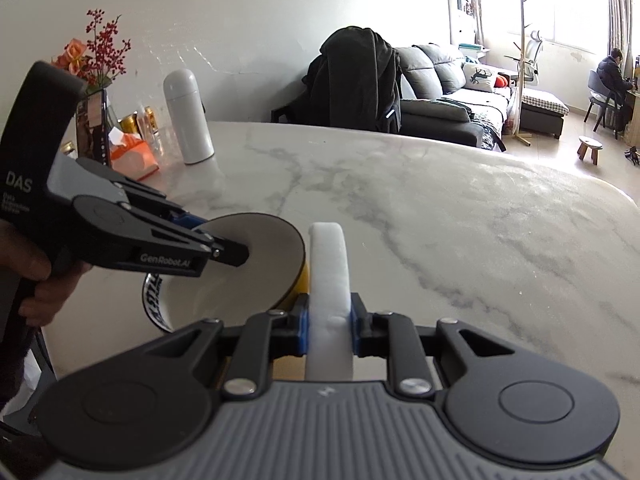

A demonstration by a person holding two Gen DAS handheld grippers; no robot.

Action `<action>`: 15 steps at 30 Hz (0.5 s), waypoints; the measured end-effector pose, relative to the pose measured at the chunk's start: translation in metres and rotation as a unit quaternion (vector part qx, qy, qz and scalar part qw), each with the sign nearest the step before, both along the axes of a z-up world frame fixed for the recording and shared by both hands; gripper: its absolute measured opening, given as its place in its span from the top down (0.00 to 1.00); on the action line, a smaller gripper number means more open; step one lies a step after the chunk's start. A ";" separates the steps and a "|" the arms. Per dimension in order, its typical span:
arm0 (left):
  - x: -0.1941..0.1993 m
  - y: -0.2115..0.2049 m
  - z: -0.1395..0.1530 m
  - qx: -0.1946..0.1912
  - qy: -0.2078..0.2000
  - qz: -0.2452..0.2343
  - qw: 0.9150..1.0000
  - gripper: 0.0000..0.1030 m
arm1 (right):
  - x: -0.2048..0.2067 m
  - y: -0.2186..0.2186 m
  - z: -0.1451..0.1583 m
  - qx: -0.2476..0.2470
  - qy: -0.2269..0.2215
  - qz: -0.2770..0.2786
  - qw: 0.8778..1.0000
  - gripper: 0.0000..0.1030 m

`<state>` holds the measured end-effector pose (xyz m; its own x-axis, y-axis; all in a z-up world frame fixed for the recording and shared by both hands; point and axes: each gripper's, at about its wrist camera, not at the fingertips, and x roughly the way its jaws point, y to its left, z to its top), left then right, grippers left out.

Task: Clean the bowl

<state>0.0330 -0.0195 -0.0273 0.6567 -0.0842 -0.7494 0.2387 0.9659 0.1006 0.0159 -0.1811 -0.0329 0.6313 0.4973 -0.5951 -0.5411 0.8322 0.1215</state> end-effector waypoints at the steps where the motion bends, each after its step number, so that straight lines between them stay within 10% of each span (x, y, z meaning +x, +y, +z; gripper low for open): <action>1: 0.000 -0.001 0.000 0.002 -0.001 -0.002 1.000 0.78 | -0.002 -0.001 0.000 0.002 0.001 -0.002 1.000 0.78; 10: -0.002 0.001 -0.007 -0.003 0.007 0.001 1.000 0.77 | 0.025 -0.034 -0.013 0.112 0.064 -0.015 0.992 0.80; 15: -0.002 0.002 -0.010 -0.011 0.014 0.002 1.000 0.74 | 0.056 -0.053 -0.030 0.228 0.144 -0.026 0.962 0.79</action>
